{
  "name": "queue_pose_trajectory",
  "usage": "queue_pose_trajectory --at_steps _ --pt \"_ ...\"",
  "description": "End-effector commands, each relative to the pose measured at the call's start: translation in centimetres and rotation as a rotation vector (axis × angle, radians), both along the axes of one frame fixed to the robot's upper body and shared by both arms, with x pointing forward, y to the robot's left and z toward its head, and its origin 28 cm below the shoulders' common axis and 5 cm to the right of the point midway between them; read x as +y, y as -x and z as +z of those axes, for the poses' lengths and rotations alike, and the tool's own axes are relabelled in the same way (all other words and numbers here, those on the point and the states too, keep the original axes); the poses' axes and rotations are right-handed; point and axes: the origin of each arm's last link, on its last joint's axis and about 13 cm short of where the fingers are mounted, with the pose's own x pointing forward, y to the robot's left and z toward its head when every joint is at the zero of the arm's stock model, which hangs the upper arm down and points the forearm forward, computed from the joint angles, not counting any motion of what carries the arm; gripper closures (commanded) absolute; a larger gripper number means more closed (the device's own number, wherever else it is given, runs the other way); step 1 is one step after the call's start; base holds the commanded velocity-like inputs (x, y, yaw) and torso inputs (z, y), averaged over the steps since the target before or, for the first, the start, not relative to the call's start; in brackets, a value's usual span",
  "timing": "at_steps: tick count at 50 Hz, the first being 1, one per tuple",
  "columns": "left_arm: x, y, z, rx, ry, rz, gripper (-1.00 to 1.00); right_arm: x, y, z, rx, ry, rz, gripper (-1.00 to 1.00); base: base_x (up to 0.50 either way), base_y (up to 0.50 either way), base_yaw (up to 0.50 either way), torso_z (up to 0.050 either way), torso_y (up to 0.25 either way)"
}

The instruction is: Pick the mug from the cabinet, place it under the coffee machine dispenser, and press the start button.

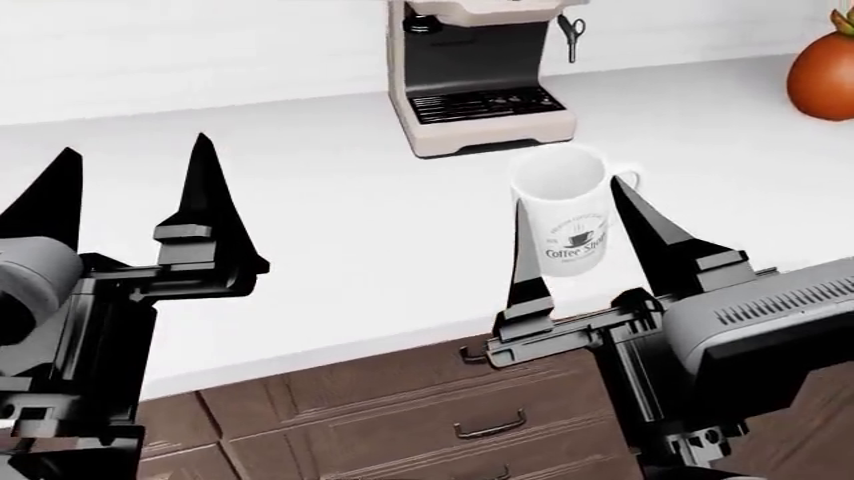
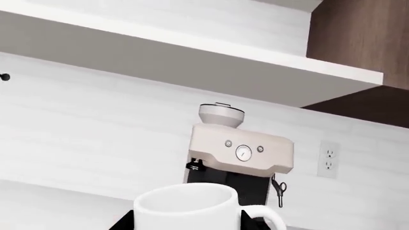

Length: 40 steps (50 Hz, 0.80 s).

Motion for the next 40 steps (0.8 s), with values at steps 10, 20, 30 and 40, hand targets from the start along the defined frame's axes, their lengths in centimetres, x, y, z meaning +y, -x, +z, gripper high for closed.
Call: queue_pose_trajectory --at_steps 10,20,30,40 --pt "-0.01 0.01 -0.01 0.002 -0.001 -0.002 -1.0 0.02 -0.12 0.08 -0.017 0.014 -0.005 1.0 0.0 0.0 0.5 0.0 0.0" --pt "-0.07 -0.06 -0.1 0.006 -0.005 -0.005 -1.0 -0.03 -0.14 0.07 -0.017 0.012 -0.005 1.0 0.0 0.0 0.5 0.0 0.0" --pt "-0.09 -0.09 -0.12 0.007 -0.007 -0.005 -1.0 -0.05 -0.15 0.09 -0.019 0.01 -0.006 1.0 0.0 0.0 0.5 0.0 0.0" --pt "-0.11 -0.04 -0.13 0.007 -0.008 -0.006 -1.0 -0.1 -0.04 0.2 -0.028 -0.002 -0.008 1.0 0.0 0.0 0.5 0.0 0.001"
